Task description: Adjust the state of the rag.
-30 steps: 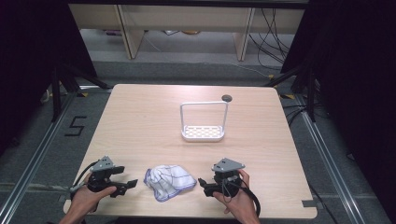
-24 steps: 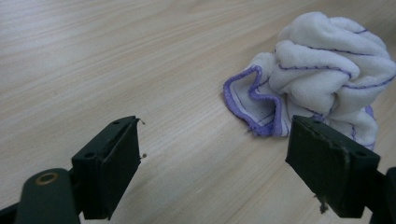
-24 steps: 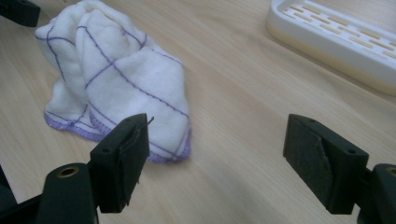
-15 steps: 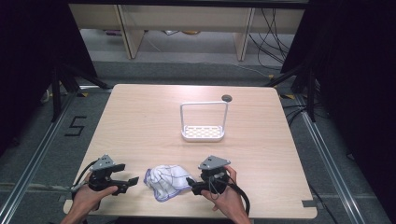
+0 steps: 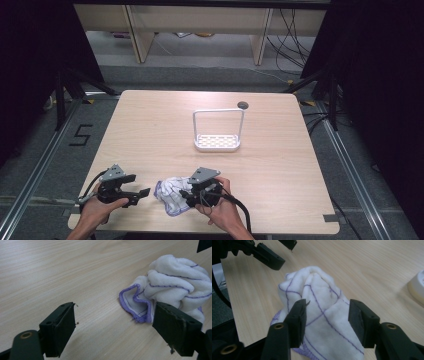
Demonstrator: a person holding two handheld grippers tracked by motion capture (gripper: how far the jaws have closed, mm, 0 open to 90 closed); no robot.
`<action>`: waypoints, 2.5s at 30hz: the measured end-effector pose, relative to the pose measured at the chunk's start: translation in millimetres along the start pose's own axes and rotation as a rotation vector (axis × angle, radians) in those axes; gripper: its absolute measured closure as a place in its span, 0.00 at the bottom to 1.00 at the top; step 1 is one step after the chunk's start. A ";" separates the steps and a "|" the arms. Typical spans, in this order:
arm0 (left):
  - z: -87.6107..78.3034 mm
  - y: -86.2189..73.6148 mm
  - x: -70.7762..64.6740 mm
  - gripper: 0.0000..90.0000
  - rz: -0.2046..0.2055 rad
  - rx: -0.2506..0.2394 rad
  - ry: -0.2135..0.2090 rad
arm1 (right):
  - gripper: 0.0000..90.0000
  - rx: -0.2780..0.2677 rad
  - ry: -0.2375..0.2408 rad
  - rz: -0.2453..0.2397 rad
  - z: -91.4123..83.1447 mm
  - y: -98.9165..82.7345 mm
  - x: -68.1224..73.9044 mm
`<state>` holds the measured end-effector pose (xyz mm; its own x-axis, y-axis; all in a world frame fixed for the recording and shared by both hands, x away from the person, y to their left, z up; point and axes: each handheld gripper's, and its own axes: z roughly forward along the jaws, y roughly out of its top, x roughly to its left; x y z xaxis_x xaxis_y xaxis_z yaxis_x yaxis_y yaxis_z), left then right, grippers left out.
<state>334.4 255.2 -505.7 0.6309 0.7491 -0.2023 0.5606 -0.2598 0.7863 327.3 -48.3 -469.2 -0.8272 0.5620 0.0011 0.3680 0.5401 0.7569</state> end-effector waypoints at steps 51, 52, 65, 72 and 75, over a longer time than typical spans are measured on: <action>59.4 23.7 -57.4 0.45 0.096 0.049 -0.281 | 0.63 0.067 -0.133 0.135 -72.8 -53.9 -77.4; 67.1 26.5 -60.9 0.46 0.115 0.075 -0.271 | 0.59 0.069 -0.157 0.174 -84.3 -56.3 -80.1; 83.4 29.8 -68.4 0.67 0.223 0.090 -0.206 | 0.56 0.144 -0.202 0.239 -82.4 -87.0 -98.3; 88.6 34.9 -72.7 0.96 0.278 0.092 -0.211 | 0.93 0.164 -0.171 0.192 -67.7 -92.3 -102.3; 84.2 38.7 -71.2 0.97 0.291 0.080 -0.207 | 0.97 0.152 -0.160 0.177 -74.1 -87.7 -102.2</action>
<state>356.3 140.5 -510.0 0.8609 0.4994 -0.0971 0.3765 -0.4968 0.7819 348.0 -199.5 -487.3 -0.6712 0.7412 0.0116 0.5700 0.5061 0.6472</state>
